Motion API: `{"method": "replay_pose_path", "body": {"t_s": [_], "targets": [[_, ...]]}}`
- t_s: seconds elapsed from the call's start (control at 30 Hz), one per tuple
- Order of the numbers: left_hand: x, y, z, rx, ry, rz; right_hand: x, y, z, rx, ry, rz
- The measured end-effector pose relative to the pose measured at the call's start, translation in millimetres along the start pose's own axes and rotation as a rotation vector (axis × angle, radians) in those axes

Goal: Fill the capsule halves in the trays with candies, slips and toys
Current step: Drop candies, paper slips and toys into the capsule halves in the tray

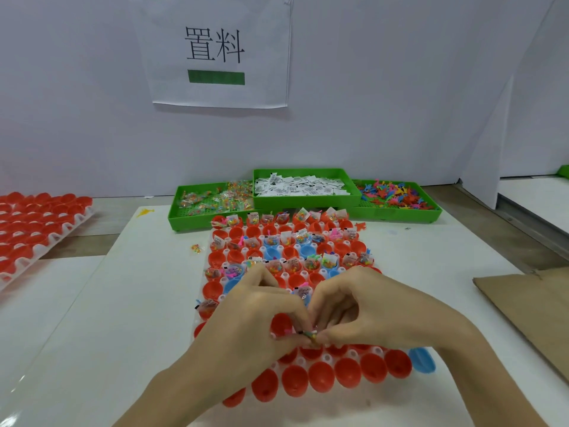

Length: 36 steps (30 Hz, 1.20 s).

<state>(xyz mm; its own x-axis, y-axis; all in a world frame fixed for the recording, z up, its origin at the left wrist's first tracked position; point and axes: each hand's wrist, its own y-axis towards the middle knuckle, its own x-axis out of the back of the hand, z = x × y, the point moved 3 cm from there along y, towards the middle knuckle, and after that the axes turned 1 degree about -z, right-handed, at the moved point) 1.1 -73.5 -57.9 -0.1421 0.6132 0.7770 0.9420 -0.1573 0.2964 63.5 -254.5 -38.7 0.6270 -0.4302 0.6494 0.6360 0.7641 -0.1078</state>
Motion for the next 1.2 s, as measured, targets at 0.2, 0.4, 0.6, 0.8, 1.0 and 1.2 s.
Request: {"method": "replay_pose_path", "body": {"t_s": [0.2,0.4,0.6,0.8,1.0,1.2], "targets": [[-5,-2,4,-0.023,0.061,0.025,-8,3,2,-0.009,-0.13,-0.03],[-6,-4,4,-0.043,0.05,0.037,-15,6,1,0.023,-0.199,-0.079],[-11,-4,6,-0.027,0.024,0.038,-4,-1,2,0.032,-0.117,0.011],[-12,-1,4,-0.014,-0.008,0.057,-7,1,1,0.001,-0.138,-0.013],[-13,0,13,-0.035,0.023,0.095,-7,0,2,0.009,-0.168,-0.02],[-14,-1,9,-0.061,-0.04,0.111,-9,4,-6,0.018,-0.221,-0.042]]}}
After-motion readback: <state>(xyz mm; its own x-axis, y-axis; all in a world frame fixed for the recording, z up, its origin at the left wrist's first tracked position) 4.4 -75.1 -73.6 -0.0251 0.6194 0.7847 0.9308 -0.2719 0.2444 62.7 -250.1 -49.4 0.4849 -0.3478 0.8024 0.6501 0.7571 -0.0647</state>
